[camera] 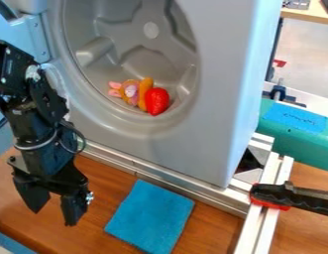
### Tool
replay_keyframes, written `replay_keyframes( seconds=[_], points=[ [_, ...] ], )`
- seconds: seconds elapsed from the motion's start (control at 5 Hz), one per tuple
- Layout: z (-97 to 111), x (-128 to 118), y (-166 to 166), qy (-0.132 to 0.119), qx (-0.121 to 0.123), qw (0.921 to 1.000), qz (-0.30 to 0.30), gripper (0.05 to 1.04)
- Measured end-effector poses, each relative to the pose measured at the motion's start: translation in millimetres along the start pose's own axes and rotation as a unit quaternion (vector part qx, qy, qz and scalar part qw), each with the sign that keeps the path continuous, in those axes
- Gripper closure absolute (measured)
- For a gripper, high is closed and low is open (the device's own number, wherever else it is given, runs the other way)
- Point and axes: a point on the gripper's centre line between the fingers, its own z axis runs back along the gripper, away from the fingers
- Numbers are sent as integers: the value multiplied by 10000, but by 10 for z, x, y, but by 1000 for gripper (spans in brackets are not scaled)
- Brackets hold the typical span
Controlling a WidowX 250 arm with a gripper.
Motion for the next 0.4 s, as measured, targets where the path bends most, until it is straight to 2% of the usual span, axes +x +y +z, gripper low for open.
replay_keyframes(
  seconds=[0.2, 0.4],
  points=[
    [-31, -23, -3, 70, -4, 10000, -2, 83],
    [-168, 53, -251, -2, -55, 9995, -316, 83]
  ],
)
